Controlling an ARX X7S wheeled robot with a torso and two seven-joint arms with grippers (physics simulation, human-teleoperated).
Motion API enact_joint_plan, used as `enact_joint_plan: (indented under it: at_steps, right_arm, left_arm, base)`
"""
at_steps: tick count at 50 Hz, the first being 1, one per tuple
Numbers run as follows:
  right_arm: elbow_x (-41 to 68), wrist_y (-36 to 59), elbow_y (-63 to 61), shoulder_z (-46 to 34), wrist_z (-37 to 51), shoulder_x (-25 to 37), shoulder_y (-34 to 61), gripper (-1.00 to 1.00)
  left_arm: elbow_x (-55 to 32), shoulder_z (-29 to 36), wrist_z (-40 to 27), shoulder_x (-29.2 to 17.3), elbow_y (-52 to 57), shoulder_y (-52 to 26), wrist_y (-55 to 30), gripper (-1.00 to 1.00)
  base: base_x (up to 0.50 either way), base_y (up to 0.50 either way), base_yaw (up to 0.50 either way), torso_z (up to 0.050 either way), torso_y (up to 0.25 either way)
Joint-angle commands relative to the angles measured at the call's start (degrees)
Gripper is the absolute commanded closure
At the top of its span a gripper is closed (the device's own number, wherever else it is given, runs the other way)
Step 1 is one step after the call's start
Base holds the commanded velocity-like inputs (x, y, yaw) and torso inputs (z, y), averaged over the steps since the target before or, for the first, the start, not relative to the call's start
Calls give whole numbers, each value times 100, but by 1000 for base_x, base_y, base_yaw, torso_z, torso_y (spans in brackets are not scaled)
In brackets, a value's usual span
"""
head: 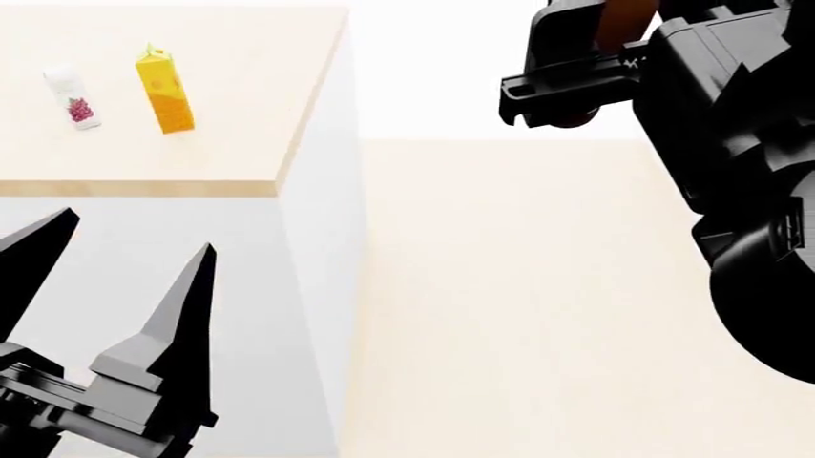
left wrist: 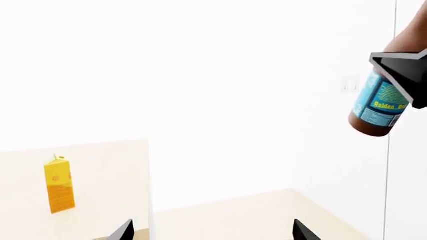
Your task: Move the drinks to the dining counter.
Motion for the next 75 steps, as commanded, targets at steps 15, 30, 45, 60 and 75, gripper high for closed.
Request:
enact_joint_plan:
  at_steps: [15, 30, 45, 60, 75]
  right_arm:
    - [-67, -13, -29, 93, 58, -31, 73, 100]
    - [-48, 23, -12, 22, 21, -66, 36, 100]
    - [35, 91, 41, -25, -25, -103, 112, 100]
    - [410, -250, 196, 91, -142, -296, -139, 100]
    - [370, -304, 735, -165, -306, -954, -53, 100]
  left_arm:
    - [10, -15, 16, 26, 0, 23, -22, -100]
    - [30, -20, 29, 57, 0, 39, -48, -100]
    - [43, 21, 25, 34, -1, 19, -12, -100]
    - [55, -9, 41, 57, -6, 50, -51, -100]
    - [115, -87, 122, 148, -31, 105, -164, -100]
  base:
    - [105, 120, 0, 1, 0]
    - [432, 425, 0, 0, 1]
    - [236, 477, 0, 0, 1]
    - [70, 295, 0, 0, 1]
    - [0, 0, 0, 1, 0]
